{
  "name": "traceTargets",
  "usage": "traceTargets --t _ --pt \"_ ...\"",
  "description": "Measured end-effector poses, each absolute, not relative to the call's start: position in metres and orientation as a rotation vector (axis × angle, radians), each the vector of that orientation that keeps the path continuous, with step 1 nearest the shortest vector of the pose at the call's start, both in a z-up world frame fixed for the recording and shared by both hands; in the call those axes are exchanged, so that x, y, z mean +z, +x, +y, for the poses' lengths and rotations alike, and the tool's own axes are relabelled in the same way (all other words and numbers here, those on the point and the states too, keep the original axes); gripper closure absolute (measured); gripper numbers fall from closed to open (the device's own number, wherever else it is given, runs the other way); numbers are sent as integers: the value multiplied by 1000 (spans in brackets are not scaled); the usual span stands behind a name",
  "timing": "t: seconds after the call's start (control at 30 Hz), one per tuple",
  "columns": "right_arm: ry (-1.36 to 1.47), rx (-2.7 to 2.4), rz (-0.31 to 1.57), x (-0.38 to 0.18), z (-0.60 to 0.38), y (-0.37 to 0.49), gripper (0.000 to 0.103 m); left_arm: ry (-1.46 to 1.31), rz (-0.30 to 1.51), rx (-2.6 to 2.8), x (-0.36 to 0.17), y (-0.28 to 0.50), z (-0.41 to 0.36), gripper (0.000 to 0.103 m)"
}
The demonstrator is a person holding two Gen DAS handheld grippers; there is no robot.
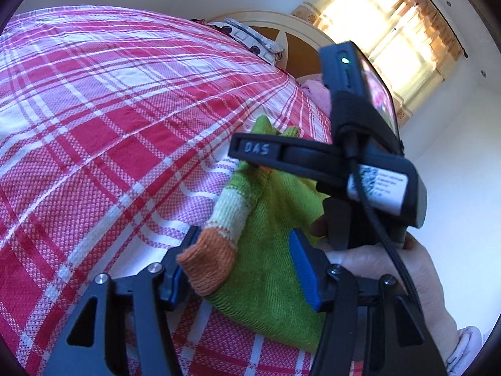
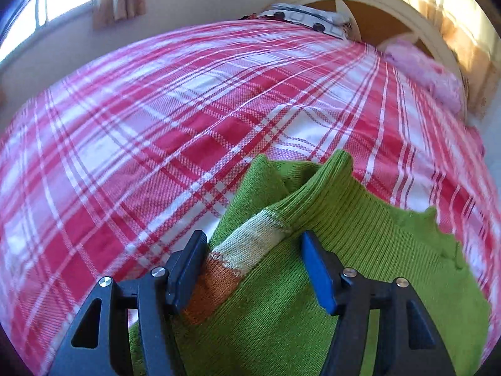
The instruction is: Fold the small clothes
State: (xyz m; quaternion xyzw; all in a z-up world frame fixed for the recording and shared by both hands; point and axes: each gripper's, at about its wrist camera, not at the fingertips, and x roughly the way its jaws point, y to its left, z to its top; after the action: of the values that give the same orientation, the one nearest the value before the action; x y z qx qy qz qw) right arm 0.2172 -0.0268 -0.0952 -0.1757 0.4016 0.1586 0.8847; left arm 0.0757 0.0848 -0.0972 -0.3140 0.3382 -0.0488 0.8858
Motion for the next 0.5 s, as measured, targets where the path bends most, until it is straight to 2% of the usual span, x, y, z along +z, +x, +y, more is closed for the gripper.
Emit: traceTargets --t 0.17,0.4,0.5 --pt "-394 316 821 -99 -25 213 41 -655 704 -101 -97 77 84 43" --pt "-325 336 797 -99 -35 217 55 -650 706 -97 -96 81 80 43" --pt "-310 339 779 -99 -38 215 59 -645 709 -88 -97 83 78 48"
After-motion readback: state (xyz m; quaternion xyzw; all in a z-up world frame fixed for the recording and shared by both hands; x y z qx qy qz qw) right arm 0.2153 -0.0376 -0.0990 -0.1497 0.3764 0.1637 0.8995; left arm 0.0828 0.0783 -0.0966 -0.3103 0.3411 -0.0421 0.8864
